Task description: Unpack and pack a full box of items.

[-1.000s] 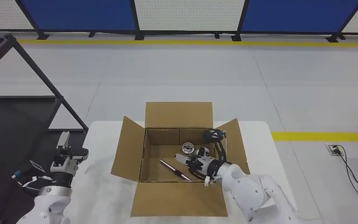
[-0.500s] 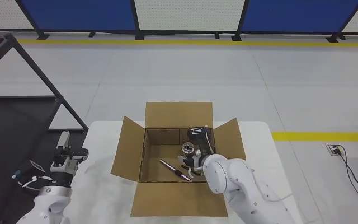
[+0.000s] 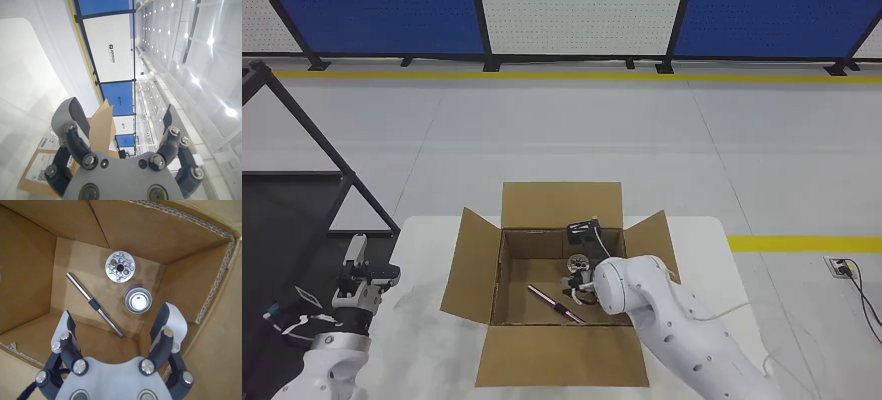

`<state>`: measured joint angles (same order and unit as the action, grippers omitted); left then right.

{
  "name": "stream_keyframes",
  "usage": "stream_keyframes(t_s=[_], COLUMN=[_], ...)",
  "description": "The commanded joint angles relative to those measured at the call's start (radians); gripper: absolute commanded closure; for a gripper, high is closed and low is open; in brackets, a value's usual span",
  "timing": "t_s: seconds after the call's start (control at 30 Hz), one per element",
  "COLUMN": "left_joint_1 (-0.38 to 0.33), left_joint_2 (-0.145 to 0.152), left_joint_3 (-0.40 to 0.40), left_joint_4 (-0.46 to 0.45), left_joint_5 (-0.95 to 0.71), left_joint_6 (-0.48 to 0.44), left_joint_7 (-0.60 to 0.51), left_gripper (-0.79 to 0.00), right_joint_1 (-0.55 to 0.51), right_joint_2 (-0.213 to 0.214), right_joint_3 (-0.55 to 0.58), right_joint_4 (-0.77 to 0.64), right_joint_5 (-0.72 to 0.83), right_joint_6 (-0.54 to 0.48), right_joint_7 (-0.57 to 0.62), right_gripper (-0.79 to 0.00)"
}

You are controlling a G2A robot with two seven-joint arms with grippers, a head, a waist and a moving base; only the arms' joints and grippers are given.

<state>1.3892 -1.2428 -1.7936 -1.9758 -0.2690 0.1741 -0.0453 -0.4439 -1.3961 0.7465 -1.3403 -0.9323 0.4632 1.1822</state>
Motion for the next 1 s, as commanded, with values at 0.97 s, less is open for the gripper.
stream_keyframes(t_s=[0.97], left_joint_1=[0.0], left_joint_2=[0.0], left_joint_3=[0.0], left_joint_4=[0.0], left_joint_5=[0.0], left_joint_6=[0.0], left_joint_7=[0.0], left_gripper=[-0.785], right_joint_1=[0.05], right_joint_2=[-0.07], right_joint_3=[0.013], right_joint_4=[0.268], right_joint_5=[0.042], right_joint_6=[-0.03], right_joint_7=[-0.075], right_gripper=[-0.48])
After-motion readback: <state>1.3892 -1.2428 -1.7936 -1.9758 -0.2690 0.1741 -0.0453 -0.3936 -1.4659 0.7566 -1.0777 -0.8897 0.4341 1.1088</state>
